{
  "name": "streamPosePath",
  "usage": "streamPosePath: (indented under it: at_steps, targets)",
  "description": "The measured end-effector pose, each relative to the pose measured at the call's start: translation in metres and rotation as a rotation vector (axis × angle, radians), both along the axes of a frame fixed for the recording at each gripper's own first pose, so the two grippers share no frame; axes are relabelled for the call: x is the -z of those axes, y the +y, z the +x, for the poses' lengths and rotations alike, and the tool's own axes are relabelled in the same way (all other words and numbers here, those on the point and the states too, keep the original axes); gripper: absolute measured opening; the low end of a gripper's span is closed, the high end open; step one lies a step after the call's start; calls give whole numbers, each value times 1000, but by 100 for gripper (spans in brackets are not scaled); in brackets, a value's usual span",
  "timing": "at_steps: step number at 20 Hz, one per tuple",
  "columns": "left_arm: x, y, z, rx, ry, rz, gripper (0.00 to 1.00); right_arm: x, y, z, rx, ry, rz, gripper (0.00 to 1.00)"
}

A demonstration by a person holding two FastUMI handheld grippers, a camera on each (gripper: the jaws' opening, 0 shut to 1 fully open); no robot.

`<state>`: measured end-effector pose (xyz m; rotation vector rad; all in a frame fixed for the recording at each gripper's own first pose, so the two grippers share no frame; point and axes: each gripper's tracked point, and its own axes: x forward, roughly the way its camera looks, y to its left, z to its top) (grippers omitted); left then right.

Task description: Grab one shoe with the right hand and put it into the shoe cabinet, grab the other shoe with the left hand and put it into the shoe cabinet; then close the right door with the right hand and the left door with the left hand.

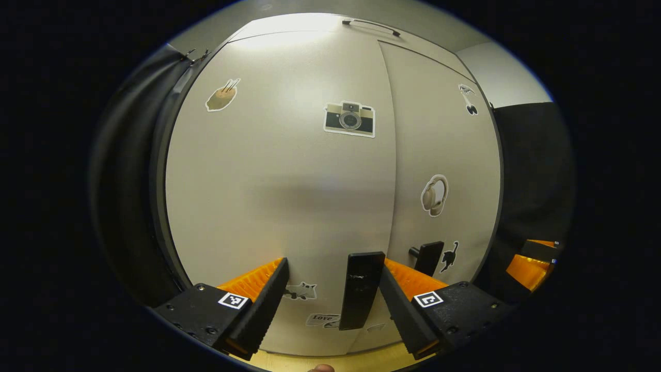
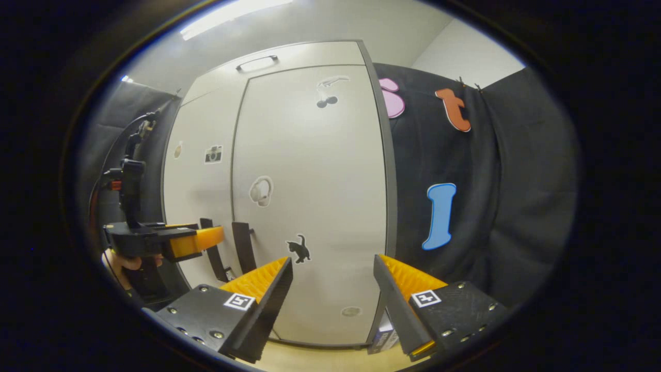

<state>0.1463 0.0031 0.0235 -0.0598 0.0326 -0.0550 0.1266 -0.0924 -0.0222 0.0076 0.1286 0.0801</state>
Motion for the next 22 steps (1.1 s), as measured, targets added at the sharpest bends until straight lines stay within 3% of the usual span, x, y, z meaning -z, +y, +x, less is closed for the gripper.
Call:
streamPosePath:
  at_steps: [9, 22]
  targets:
    - [0, -2, -18, 25, 24, -14, 100, -20, 14, -21, -20, -14, -4, 91]
    - [-84, 16, -181, -5, -137, 55, 94, -102, 54, -113, -37, -115, 52, 94]
